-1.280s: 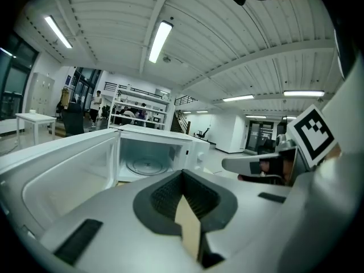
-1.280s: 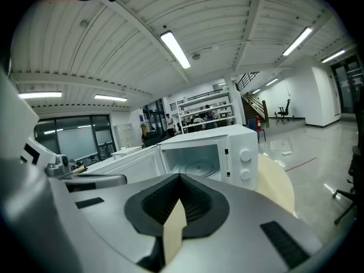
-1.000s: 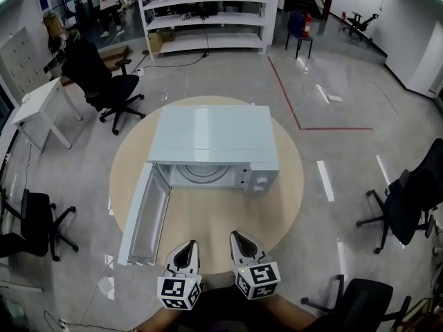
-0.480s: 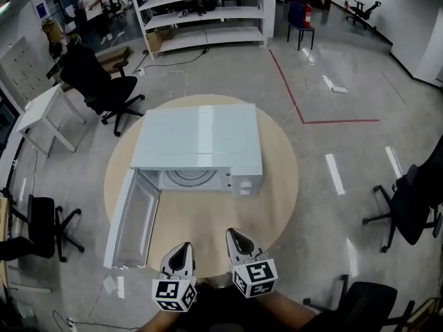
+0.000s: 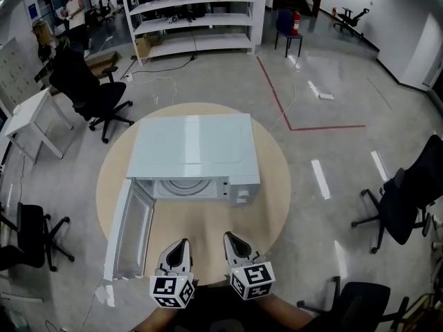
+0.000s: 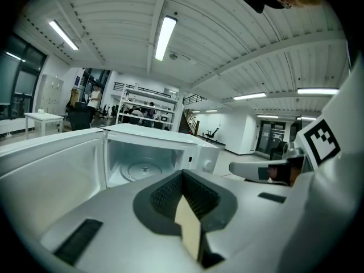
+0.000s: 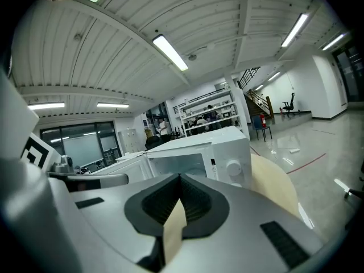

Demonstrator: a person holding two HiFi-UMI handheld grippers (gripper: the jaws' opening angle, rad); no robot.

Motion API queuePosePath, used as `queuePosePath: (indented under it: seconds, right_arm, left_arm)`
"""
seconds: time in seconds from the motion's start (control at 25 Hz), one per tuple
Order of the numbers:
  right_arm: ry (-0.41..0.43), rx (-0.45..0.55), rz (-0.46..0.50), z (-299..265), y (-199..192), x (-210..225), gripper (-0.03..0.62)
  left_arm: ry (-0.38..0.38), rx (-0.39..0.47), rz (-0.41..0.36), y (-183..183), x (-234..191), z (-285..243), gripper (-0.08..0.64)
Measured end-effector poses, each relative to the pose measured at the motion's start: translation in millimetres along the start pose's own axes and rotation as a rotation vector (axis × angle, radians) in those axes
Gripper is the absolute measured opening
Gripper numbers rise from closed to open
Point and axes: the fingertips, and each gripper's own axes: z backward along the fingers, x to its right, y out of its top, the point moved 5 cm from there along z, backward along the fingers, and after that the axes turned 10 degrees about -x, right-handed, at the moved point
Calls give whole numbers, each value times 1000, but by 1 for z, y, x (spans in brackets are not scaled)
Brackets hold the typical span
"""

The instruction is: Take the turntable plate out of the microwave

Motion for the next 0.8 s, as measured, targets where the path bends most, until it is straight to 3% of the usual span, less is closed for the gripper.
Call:
queuePosePath:
  seconds: [0.56, 0.8]
  right_arm:
    - [-50, 16, 66, -27, 28, -42, 15]
    - [-70, -1, 50, -45, 27, -51, 15]
  left_arm:
    - [-59, 62, -5, 24, -46, 4, 46]
    - [-78, 48, 1, 27, -69, -1, 46]
